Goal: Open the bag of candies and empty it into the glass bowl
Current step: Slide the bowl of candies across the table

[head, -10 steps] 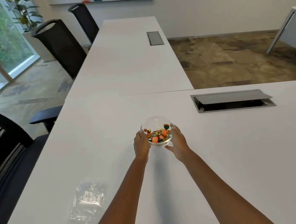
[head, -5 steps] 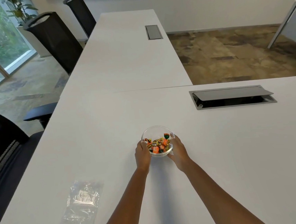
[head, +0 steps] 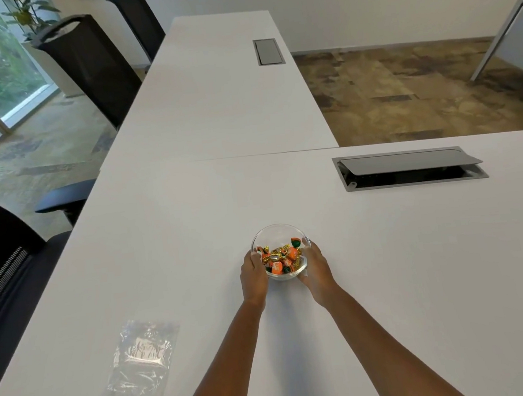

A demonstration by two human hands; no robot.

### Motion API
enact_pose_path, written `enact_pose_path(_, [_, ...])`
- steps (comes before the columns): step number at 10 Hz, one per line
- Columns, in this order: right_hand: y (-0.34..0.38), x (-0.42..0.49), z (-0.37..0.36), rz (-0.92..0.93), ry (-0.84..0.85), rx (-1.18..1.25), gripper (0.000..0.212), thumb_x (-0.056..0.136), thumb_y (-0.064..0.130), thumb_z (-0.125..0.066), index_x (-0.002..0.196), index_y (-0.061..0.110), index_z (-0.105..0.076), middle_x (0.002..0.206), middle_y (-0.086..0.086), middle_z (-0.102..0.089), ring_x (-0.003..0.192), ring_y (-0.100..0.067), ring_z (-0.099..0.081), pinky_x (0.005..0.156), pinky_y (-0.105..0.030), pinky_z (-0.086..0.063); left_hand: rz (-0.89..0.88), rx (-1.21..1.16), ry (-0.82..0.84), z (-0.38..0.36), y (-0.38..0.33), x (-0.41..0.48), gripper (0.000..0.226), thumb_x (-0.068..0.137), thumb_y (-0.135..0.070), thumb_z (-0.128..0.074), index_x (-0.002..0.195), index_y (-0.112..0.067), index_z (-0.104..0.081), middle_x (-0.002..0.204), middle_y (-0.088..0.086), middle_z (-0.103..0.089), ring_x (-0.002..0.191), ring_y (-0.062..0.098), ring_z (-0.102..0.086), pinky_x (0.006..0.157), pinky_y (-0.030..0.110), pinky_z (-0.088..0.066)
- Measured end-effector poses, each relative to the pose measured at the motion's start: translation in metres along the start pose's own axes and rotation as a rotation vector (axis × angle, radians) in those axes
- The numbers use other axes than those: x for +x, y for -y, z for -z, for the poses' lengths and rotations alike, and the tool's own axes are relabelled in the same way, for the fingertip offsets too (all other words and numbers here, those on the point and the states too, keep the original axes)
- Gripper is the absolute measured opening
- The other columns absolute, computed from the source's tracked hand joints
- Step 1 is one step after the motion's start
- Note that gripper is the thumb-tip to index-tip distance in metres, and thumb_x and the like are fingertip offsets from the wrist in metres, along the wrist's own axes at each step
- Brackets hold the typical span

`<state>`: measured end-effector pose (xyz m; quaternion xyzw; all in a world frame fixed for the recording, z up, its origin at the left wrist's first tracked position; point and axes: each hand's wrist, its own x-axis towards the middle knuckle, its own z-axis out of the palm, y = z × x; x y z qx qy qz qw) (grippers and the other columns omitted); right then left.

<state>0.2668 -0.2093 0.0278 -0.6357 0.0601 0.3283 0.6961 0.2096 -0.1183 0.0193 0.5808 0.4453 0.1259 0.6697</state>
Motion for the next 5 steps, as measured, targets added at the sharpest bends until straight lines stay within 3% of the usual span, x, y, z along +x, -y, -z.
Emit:
enact_pose_path(3, [-0.005,0.005,0.001,-0.011,-0.039,-0.043,0.042,0.098,0.017,-0.033,0.139,0.016,-0.04,0.141,-0.012,-0.047,0.129,-0.029,-0.045,0.111,-0.047,-0.038,-0.015,-0.029,0.028,0.0,0.003,0.0,0.032,0.098,-0.02,-0.032,0.118,-0.007,-0.054,0.125,0.018,-0.059,0.118,0.032,-0.053,0.105,0.053,-0.043])
enact_pose_path(4, [-0.005,0.005,0.003,-0.001,-0.126,-0.167,0.039,0.097,0.023,-0.03,0.129,0.016,-0.05,0.125,-0.005,-0.055,0.122,-0.024,-0.048,0.108,-0.042,-0.04,-0.039,-0.018,0.033,0.002,0.006,0.0,0.037,0.099,-0.023,-0.029,0.121,-0.006,-0.054,0.124,0.017,-0.059,0.119,0.031,-0.053,0.107,0.048,-0.042])
enact_pose_path(5, [-0.009,-0.002,0.009,0.092,-0.232,-0.411,0.038,0.098,0.021,-0.026,0.119,0.013,-0.056,0.112,-0.005,-0.058,0.109,-0.022,-0.05,0.093,-0.029,-0.038,-0.054,0.066,-0.051,0.006,0.011,-0.004,0.042,0.1,-0.027,-0.025,0.121,-0.007,-0.055,0.123,0.015,-0.061,0.116,0.027,-0.054,0.099,0.034,-0.04])
